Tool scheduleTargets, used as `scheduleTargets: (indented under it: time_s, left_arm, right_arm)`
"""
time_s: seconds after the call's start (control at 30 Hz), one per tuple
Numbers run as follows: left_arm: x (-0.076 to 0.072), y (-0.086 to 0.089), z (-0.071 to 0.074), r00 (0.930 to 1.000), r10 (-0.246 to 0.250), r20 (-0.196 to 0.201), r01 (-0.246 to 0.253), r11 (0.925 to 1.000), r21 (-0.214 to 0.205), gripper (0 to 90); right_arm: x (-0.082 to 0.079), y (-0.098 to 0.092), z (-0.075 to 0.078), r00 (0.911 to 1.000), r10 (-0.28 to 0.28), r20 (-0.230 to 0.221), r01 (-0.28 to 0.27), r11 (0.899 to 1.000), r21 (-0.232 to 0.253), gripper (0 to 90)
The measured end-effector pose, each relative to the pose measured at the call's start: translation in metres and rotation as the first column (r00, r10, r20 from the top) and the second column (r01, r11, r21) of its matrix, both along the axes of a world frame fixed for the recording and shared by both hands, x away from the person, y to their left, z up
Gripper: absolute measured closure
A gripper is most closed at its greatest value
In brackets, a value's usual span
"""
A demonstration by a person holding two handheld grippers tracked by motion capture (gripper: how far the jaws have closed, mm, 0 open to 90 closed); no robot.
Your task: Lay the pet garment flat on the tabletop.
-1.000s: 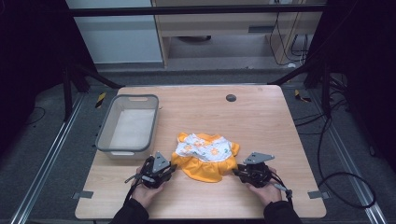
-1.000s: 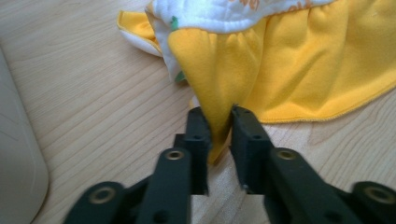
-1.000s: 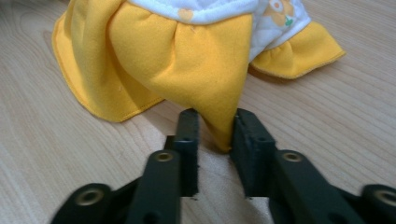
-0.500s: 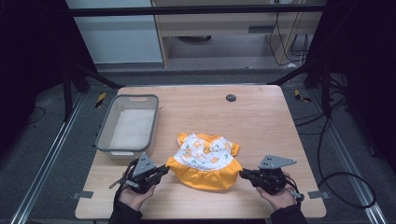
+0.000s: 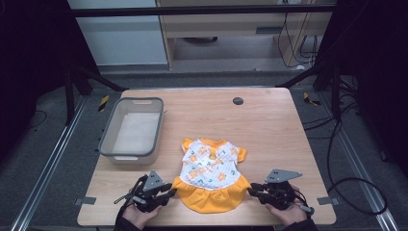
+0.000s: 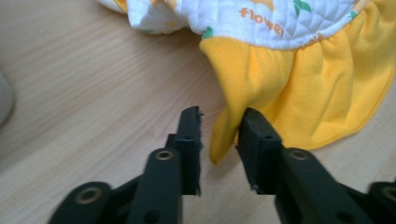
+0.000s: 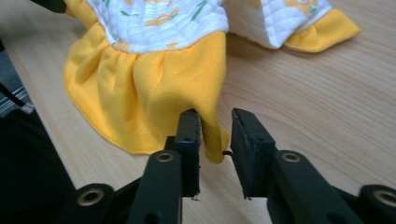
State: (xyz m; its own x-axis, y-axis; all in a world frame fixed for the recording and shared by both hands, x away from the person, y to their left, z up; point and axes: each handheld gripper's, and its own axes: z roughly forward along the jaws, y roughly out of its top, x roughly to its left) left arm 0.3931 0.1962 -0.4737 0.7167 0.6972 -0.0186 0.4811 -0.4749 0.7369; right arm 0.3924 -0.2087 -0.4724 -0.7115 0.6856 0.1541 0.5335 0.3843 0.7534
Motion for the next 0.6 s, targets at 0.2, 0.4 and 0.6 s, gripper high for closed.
scheduleTargets:
  time_s: [0.2,0.4,0.6]
  left_arm:
    - [-0.002,0.008,0.021,0.9909,0.014,0.134,-0.003,0.9968,-0.080,48.1]
    - [0.011,0.011,0.043,0.9788,0.044,0.200,-0.024,0.9946,-0.101,45.2]
    - [0.044,0.003,0.056,0.9714,0.075,0.225,-0.053,0.9933,-0.103,45.3]
  right_arm:
    - [0.000,-0.008,0.010,0.9951,-0.050,0.085,0.045,0.997,0.060,61.2]
    - [0.010,-0.015,0.024,0.9838,-0.108,0.143,0.094,0.990,0.106,58.3]
    - [0.029,-0.015,0.030,0.9744,-0.142,0.175,0.126,0.987,0.097,54.7]
